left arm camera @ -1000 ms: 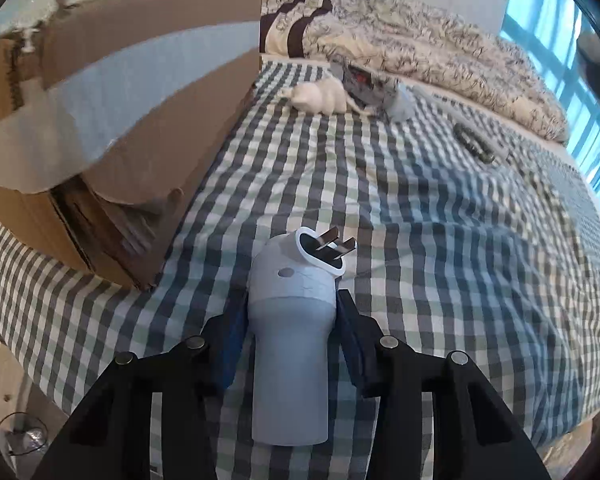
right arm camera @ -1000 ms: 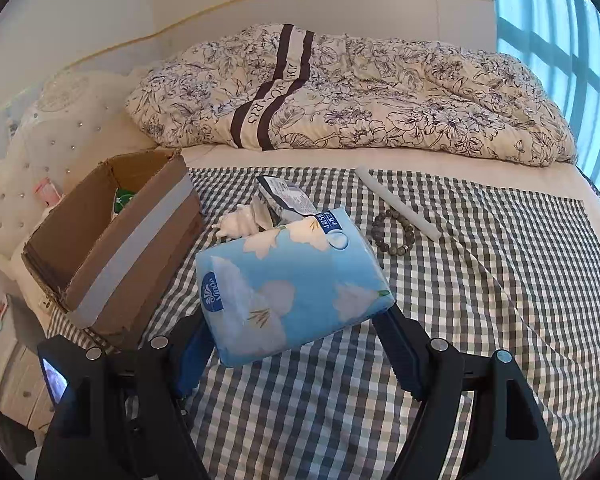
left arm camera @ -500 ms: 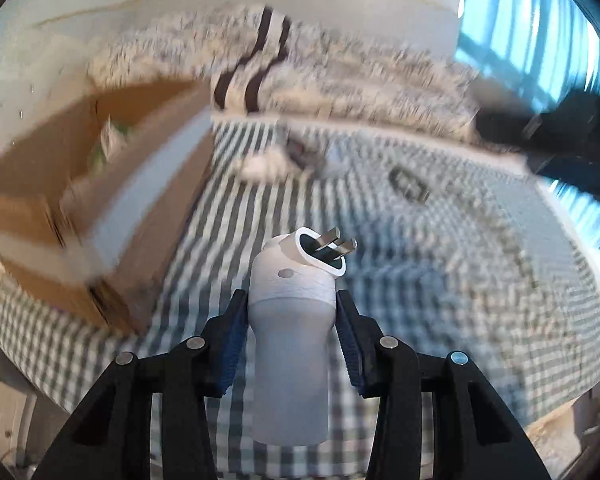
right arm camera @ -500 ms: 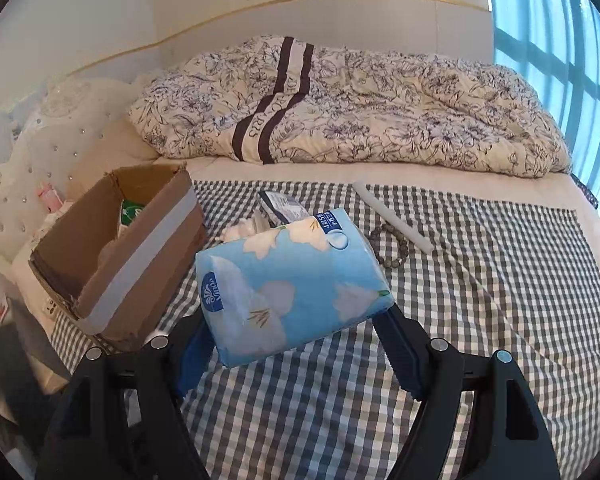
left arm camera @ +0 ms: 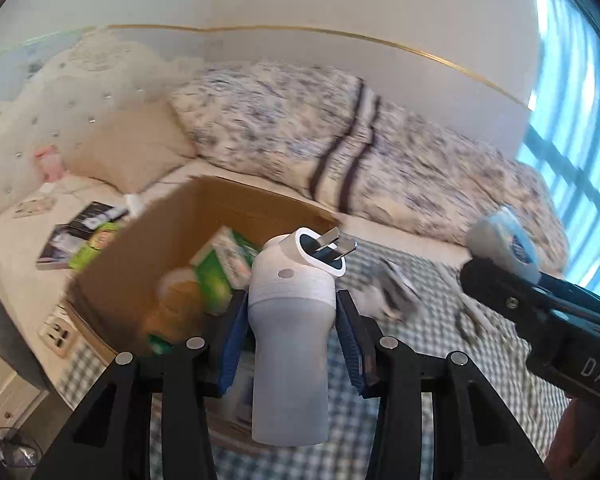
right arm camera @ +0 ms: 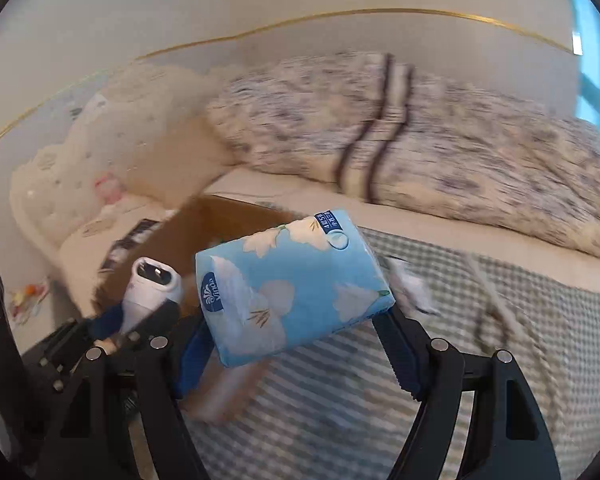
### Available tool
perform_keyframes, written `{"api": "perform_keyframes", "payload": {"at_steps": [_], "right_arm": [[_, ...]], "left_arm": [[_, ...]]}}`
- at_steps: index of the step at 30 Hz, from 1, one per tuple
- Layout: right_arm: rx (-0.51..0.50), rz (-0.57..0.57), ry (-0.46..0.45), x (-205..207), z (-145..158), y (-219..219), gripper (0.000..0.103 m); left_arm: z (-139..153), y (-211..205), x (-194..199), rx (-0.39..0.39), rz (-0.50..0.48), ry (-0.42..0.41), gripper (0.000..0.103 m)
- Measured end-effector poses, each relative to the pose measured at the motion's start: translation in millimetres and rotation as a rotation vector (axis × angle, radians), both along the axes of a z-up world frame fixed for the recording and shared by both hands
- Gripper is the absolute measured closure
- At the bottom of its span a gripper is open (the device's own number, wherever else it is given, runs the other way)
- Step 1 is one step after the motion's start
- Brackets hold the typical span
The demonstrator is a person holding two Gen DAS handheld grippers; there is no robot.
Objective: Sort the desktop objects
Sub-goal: 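Lower the tissue pack and hair dryer into the box and release both, then withdraw both tools from the box back over the bed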
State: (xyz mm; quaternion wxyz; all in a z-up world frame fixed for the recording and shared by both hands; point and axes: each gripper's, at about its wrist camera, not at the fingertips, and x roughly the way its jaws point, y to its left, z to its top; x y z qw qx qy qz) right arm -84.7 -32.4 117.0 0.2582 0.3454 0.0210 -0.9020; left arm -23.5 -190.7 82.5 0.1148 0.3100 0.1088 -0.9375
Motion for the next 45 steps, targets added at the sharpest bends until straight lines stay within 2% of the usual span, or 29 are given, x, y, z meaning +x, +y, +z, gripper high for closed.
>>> {"api": "perform_keyframes", "payload": {"at_steps": [4,6,7,8,9,10,11,17,23,27,33,39,45], "right_arm": [[-0.037,0.054,-0.058,-24,-7,-48,0.027],[-0.052,0.071,-0.112,-38,-15,-66,0.023],[-0.05,0.073,-0.141,-44,-18,-73,0.016],[-0.045,0.071,-0.164,-48,-21,-79,0.014],[-0.043,0.063,-0.171,-51,-23,-83,0.014],[-0.04,0.053,-0.161,-51,-23,-84,0.012],[-0.034,0.041,-0.141,-50,-22,-84,0.008],[-0.064,-0.012,-0.077,-39,-14,-53,0.007],[-0.062,-0.158,-0.046,-34,-16,31,0.007],[-0.011,-0.304,-0.022,-12,-35,101,0.007],[0.062,-0.427,-0.076,8,-81,185,0.007],[0.047,-0.459,-0.13,1,-112,227,0.007],[0.043,-0.442,-0.166,-31,-141,231,0.008]], "left_arm": [[-9,-33,-7,-0.008,0.048,-0.023,0.059],[-15,-44,-10,0.005,0.057,-0.035,0.058],[-18,-47,-11,0.013,0.059,-0.041,0.052],[-20,-49,-11,0.019,0.053,-0.042,0.037],[-21,-50,-12,0.018,0.051,-0.039,0.027],[-22,-49,-11,0.008,0.059,-0.029,0.011],[-21,-47,-10,-0.009,0.069,-0.015,0.004],[-27,-29,-14,-0.034,0.018,-0.023,0.003],[-30,16,-10,-0.029,-0.06,-0.034,0.003],[-33,52,-9,-0.004,-0.113,-0.022,0.0],[-56,117,-16,-0.007,-0.195,-0.046,0.0],[-88,158,-44,-0.028,-0.24,-0.111,0.0],[-109,160,-83,-0.066,-0.213,-0.155,0.0]]}}
